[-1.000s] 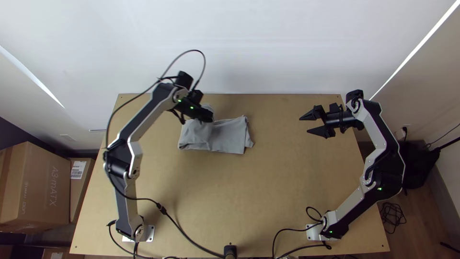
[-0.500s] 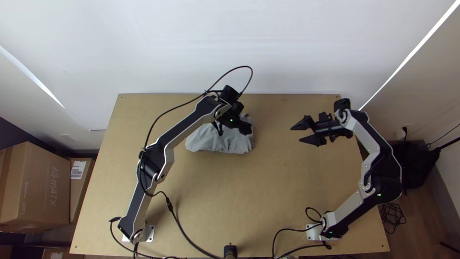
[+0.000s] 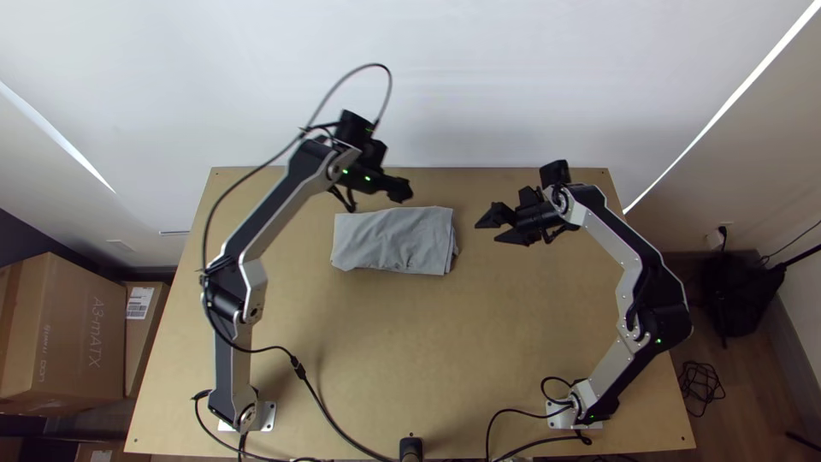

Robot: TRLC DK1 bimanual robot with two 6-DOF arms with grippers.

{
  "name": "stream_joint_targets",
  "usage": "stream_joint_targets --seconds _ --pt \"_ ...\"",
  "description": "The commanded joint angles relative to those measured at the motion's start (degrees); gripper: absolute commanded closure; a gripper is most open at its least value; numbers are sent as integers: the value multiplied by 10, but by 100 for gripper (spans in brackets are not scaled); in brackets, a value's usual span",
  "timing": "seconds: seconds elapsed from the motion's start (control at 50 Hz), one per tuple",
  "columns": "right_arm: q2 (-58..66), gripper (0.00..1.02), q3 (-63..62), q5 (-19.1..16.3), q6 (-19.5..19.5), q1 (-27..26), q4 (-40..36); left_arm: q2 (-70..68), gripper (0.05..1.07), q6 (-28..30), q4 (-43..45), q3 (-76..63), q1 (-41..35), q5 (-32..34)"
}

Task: Fold the t-shirt

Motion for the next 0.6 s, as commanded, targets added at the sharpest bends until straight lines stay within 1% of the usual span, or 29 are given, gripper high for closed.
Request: stream_joint_targets --seconds 0.0,0.08,0.12,0.32,0.44,0.58 --pt "40 3 39 5 8 19 17 -73 10 10 -7 -13 25 -39" --pt "67 3 65 7 7 34 30 -111 10 11 -3 -22 49 -88" --pt "82 3 78 7 7 41 35 -129 10 10 -1 -28 62 -101" --pt "154 3 140 7 7 73 39 -217 10 4 10 -61 141 -103" --pt "197 3 180 7 8 92 39 -273 10 12 36 -133 181 -103" --pt "247 3 227 6 8 112 39 -336 10 14 46 -208 218 -102"
